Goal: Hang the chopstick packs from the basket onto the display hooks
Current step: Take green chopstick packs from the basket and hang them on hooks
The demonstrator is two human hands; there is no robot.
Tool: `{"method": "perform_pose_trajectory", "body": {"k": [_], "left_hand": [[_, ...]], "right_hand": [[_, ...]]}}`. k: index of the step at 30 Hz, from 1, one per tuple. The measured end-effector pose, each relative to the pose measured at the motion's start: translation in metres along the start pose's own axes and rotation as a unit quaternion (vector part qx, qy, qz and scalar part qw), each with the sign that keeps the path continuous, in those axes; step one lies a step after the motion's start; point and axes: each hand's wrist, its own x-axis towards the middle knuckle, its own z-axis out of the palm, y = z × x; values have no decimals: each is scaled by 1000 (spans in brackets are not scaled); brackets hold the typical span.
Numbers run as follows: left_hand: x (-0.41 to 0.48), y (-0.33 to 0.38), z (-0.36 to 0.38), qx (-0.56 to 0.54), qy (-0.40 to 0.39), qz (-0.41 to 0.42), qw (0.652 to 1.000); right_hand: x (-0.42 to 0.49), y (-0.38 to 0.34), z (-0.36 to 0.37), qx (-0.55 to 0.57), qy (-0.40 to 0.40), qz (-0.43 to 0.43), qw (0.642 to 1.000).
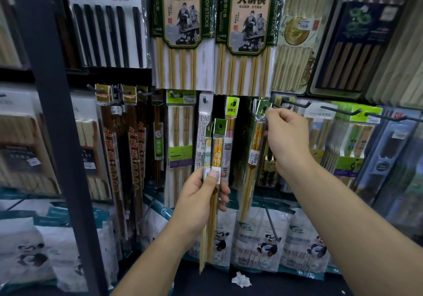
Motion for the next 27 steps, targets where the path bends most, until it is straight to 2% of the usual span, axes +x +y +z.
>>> {"method": "perform_pose_trajectory", "body": {"k": [6,11,13,18,24,27], "left_hand": [[0,1,1,-7,-9,8,1000],[-1,3,2,-22,-26,21,999],[-1,3,2,-29,-24,22,999],[-3,8,8,-30,-31,25,999],[-4,10,12,-49,-51,21,997],[-4,6,11,-63,-27,9,998]], "right_hand": [[4,11,0,-65,14,-25,997],[-8,18,-1,-50,40,-7,998],[-18,18,-1,-34,15,-8,999],[-42,10,5,9,-106,-30,994],[-46,7,8,1,-117,-35,993],[-41,3,3,29,-86,-10,996]]}}
